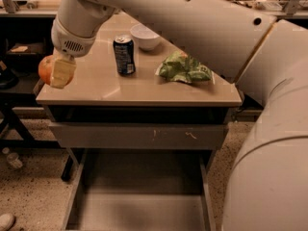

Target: Pick orange from middle drawer and place on counter

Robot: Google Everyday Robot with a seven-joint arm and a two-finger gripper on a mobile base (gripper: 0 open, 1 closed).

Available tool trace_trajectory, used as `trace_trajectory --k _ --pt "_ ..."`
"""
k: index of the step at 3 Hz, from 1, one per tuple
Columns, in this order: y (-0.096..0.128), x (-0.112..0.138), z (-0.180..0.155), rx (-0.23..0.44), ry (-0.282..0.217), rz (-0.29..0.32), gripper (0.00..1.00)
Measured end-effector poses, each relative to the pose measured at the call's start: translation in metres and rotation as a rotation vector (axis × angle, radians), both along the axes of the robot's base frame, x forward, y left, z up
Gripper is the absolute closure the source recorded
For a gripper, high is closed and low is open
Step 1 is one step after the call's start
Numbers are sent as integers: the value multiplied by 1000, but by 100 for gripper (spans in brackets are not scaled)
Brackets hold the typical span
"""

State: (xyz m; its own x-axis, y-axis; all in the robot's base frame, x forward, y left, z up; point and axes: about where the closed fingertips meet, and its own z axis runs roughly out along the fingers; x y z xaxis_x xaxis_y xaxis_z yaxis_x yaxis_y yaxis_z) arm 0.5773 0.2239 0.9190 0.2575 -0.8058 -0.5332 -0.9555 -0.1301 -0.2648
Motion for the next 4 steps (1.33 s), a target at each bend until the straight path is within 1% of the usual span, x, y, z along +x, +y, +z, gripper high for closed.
trace_trajectory --k 1,2,4 --pt "4 7 -22 -18 54 0 100" --pt "1 47 -66 -3 92 -15 100" --pt "11 55 -50 -35 89 3 100"
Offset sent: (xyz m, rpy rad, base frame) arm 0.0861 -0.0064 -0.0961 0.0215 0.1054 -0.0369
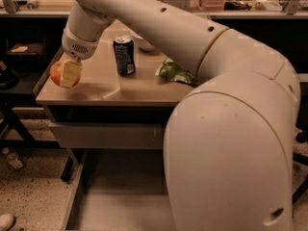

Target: Pick orange from middle drawer and place on counter

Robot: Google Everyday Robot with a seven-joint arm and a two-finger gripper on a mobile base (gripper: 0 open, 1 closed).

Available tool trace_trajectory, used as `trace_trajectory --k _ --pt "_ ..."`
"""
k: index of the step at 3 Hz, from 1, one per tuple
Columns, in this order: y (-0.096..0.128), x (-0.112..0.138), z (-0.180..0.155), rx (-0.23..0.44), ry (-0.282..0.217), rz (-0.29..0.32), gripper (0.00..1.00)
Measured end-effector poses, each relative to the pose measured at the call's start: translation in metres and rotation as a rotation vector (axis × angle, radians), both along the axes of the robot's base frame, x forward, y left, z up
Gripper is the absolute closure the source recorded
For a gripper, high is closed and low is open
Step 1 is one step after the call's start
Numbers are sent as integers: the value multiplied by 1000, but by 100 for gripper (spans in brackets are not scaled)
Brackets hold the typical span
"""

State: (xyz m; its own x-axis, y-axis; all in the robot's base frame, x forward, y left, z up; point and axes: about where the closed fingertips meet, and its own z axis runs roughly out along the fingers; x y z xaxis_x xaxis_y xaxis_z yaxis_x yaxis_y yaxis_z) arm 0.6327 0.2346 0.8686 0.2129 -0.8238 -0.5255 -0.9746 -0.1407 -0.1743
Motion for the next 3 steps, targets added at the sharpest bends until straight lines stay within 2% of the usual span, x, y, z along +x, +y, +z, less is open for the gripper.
trace_trajectory --k 1,3 --pt "7 13 -3 -10 18 11 100" --pt "9 22 -13 -11 59 15 100"
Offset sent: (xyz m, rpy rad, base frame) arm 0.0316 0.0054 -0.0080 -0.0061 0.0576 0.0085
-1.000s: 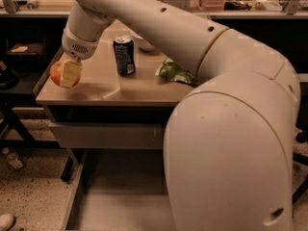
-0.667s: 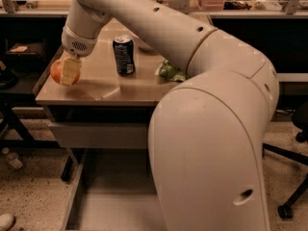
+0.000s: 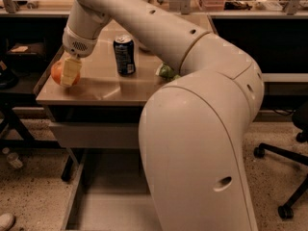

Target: Pick orange from middle drawer and place on counter

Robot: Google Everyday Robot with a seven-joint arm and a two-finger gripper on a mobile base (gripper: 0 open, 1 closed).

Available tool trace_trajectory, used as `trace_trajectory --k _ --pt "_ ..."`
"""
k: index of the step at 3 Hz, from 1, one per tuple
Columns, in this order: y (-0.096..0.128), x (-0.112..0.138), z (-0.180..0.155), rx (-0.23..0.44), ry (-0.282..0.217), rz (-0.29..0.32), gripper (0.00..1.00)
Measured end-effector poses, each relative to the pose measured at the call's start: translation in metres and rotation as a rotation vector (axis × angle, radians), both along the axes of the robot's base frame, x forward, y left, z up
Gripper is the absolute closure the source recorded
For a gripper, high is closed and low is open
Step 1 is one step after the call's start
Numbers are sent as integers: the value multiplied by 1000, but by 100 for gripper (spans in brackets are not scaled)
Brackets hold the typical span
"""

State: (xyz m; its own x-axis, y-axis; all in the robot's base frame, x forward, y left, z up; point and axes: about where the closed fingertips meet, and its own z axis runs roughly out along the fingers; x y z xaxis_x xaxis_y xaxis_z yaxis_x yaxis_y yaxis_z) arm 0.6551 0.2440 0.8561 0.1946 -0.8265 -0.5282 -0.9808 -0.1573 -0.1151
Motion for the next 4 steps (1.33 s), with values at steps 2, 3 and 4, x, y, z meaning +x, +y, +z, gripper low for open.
trace_trajectory --k 2,3,4 --pt "2 -1 -11 2 27 1 100" --pt "5 -2 -21 8 51 3 100" --pt "5 -2 -20 8 51 3 100"
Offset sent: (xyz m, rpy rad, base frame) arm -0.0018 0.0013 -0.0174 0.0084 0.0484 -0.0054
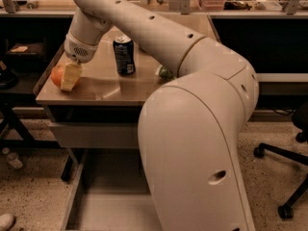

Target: Pick orange from middle drawer and place on counter

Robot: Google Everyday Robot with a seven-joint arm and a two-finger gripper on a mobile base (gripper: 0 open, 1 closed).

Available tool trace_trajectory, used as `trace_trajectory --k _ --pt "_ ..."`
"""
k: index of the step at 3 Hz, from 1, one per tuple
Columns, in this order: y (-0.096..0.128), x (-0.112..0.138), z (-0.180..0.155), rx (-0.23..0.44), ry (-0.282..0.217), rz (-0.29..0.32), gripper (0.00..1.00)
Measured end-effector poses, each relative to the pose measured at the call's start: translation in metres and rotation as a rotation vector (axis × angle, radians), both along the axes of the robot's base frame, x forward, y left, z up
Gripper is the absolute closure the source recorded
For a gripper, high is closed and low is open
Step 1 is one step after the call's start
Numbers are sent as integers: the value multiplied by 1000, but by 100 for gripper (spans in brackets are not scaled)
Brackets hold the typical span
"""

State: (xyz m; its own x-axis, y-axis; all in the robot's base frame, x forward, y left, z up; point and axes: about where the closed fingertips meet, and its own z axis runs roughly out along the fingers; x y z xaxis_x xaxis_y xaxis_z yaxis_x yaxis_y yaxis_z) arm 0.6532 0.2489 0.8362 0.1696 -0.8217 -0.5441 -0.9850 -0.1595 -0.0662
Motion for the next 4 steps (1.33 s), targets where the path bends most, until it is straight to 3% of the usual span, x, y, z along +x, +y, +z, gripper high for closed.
trace_trajectory --k 1,4 --pt "0 0 0 0 0 0 82" --pt "0 0 0 0 0 0 13"
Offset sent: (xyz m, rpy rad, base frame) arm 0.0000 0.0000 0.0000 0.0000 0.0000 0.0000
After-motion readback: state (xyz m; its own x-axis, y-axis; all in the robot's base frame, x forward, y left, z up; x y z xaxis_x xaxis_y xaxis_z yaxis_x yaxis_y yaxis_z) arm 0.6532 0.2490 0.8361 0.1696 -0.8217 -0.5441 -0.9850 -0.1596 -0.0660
